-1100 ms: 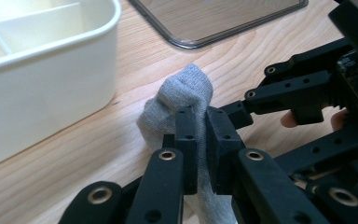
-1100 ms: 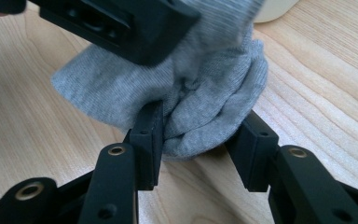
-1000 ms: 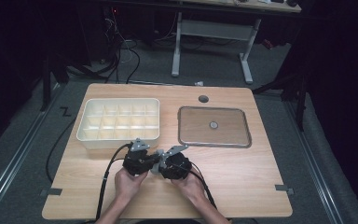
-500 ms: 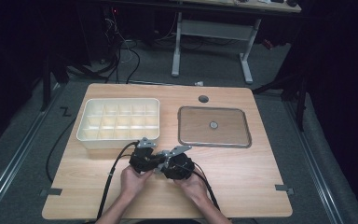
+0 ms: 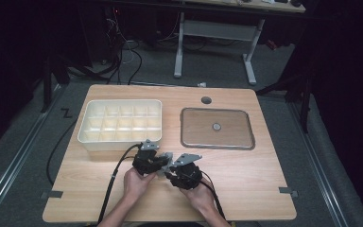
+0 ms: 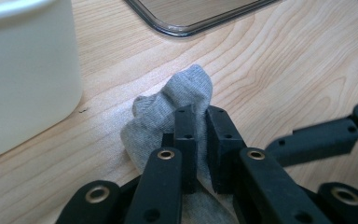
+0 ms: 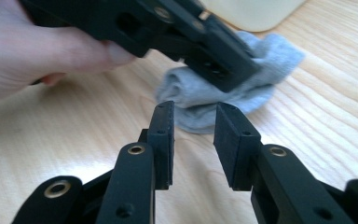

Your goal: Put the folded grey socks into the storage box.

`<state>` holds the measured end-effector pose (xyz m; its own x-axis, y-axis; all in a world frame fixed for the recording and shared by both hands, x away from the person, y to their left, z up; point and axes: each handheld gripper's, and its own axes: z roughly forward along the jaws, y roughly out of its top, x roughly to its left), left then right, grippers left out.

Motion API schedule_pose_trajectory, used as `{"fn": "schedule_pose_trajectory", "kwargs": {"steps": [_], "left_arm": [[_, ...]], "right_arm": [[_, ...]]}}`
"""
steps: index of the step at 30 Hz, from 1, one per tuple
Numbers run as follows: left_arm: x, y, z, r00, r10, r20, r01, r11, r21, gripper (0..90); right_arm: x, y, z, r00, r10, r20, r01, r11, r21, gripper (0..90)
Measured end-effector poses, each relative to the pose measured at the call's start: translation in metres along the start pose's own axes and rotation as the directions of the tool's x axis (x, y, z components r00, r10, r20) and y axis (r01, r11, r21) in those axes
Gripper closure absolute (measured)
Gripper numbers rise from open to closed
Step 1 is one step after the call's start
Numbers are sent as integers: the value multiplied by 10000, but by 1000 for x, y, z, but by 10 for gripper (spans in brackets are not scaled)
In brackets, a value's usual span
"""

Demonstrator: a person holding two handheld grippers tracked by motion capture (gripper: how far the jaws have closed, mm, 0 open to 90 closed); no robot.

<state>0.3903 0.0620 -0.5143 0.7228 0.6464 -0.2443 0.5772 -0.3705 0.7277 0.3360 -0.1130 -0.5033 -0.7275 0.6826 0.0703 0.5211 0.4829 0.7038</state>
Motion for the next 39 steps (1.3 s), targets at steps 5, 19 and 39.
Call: {"fn": "schedule_pose_trajectory", "kwargs": {"steps": [5, 19, 39], "left_arm": [[-2, 0, 0, 9998, 157, -92, -156, 9999, 20, 835], [-3, -1, -1, 9993, 341, -147, -341, 9994, 20, 827], [8, 1, -11, 9990, -433, 52, 436, 9929, -1110, 645]], "right_arm": [[5, 4, 4, 10000, -49, -66, 50, 9999, 116, 694], [2, 1, 6, 9995, 288, 149, -288, 9996, 9, 889], [-8, -11, 12, 9993, 354, 82, -357, 9987, 361, 896]]}}
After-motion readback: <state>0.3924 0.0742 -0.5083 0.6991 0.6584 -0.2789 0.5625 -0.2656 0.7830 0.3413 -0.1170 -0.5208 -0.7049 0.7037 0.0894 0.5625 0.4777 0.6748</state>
